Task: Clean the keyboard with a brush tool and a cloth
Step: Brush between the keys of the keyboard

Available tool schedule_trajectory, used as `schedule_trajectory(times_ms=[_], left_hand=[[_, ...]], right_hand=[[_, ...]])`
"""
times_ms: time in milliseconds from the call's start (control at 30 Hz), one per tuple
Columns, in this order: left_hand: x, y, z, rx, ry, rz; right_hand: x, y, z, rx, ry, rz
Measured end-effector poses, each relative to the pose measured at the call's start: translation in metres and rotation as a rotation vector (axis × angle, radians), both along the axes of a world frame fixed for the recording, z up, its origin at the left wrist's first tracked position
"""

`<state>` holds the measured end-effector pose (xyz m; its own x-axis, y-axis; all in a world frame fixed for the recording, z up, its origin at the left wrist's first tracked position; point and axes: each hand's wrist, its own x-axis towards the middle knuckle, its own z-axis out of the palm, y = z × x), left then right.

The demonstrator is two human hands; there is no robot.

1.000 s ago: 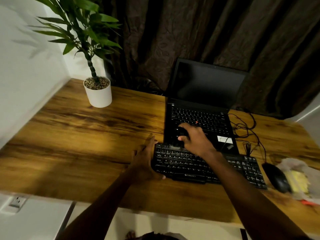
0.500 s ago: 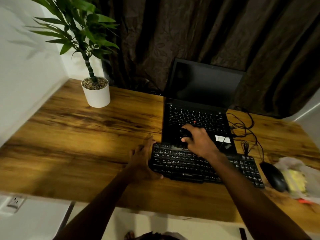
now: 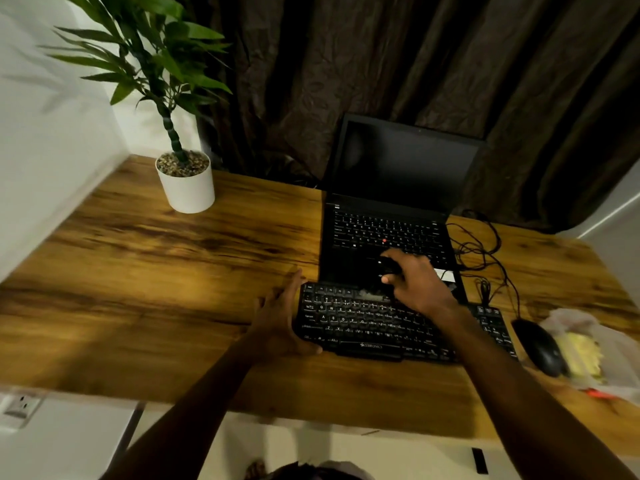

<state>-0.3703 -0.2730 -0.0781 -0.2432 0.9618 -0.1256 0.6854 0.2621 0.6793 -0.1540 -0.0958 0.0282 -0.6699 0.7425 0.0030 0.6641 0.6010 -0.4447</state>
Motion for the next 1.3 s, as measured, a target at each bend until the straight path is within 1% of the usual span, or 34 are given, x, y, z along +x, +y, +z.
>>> schedule_trajectory(times_ms=[100,267,333,433,533,733,933,1000,1167,1300], left_hand=[[-0.001,-0.001,0.000,0.011,-0.017,0.000],[0.000,-0.001,0.000,0.023,0.006,0.009],[0.000,-0.001,0.000,0.024,0.012,0.010],[0.000,0.000,-0.001,0.032,0.007,0.000],[-0.002,0.000,-0.003,0.017,0.007,-0.004],[-0.002,-0.001,-0.001,0.021,-0.010,-0.010],[-0.003,0.000,-0.003,0.030,-0.010,-0.006],[-0.003,0.000,-0.005,0.034,-0.021,-0.008],[-0.003,-0.001,-0.003,0.036,-0.003,-0.023],[-0.004,0.000,-0.005,0.009,0.014,-0.007]], right_hand=[[0.002,0.001,-0.001,0.015,-0.015,-0.005],[-0.014,-0.007,-0.007,-0.007,0.088,0.017],[-0.007,-0.004,-0.006,-0.004,0.058,0.010],[0.012,0.005,0.000,0.035,-0.035,-0.008],[0.017,0.009,0.000,0.085,-0.061,-0.012],[0.002,0.000,-0.005,-0.023,0.062,-0.006],[0.034,0.016,0.001,0.035,-0.062,-0.053],[0.036,0.016,0.001,0.045,-0.056,-0.058],[0.019,0.011,-0.004,-0.021,0.040,-0.017],[0.038,0.022,0.002,-0.031,0.000,-0.049]])
